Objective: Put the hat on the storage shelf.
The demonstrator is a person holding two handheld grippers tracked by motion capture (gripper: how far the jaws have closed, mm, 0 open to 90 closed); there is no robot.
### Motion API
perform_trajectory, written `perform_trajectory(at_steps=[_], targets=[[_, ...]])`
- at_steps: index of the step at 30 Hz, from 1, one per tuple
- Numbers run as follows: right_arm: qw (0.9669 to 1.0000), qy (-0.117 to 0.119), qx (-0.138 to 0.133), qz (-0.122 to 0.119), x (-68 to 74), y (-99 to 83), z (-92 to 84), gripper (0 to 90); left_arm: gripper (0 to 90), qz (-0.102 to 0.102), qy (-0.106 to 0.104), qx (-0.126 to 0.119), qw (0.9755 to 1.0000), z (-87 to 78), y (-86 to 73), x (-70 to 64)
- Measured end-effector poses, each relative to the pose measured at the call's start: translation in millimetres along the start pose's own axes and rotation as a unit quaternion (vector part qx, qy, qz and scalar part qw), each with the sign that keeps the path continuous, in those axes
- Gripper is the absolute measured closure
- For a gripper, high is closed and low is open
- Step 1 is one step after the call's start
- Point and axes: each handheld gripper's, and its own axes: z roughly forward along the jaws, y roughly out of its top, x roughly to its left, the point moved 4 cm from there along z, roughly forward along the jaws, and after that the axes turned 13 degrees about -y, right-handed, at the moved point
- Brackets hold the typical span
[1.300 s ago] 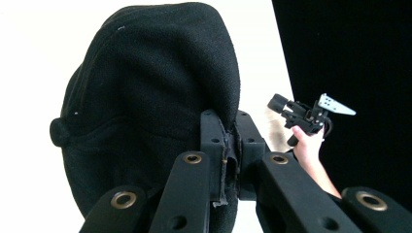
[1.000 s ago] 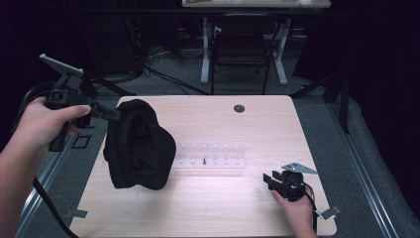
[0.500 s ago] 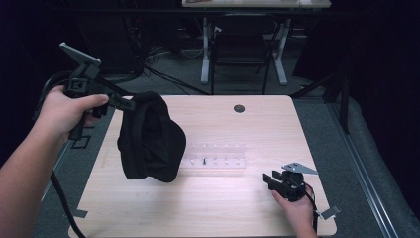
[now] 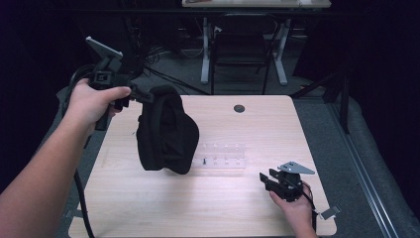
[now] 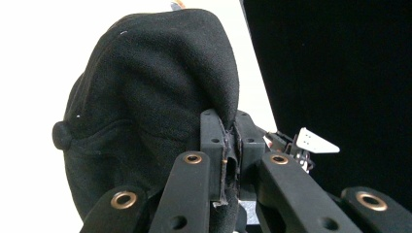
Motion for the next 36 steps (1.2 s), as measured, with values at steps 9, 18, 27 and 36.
perform_trajectory(at_steps=[9, 18, 27, 36], targets=[[0.9999, 0.008, -0.008, 0.004, 3.0, 4.0, -4.0, 56.7, 85.8, 0.002, 0.002, -0.01, 0.9999, 20.0, 15.0, -4.6], [0.9999, 0.01, -0.01, 0.007, 0.6, 4.8, -5.7, 57.3, 85.8, -0.007, 0.014, -0.016, 0.9998, 33.6, 24.5, -4.4], [0.9996, 0.019, -0.019, 0.01, 3.8, 9.7, -10.8, 57.6, 85.7, -0.014, 0.025, -0.018, 0.9994, 42.5, 26.3, -3.5], [0.9975, 0.057, -0.04, -0.014, 34.0, 34.9, -19.4, 57.6, 85.6, -0.008, 0.033, 0.002, 0.9994, 52.0, 20.4, -8.8]])
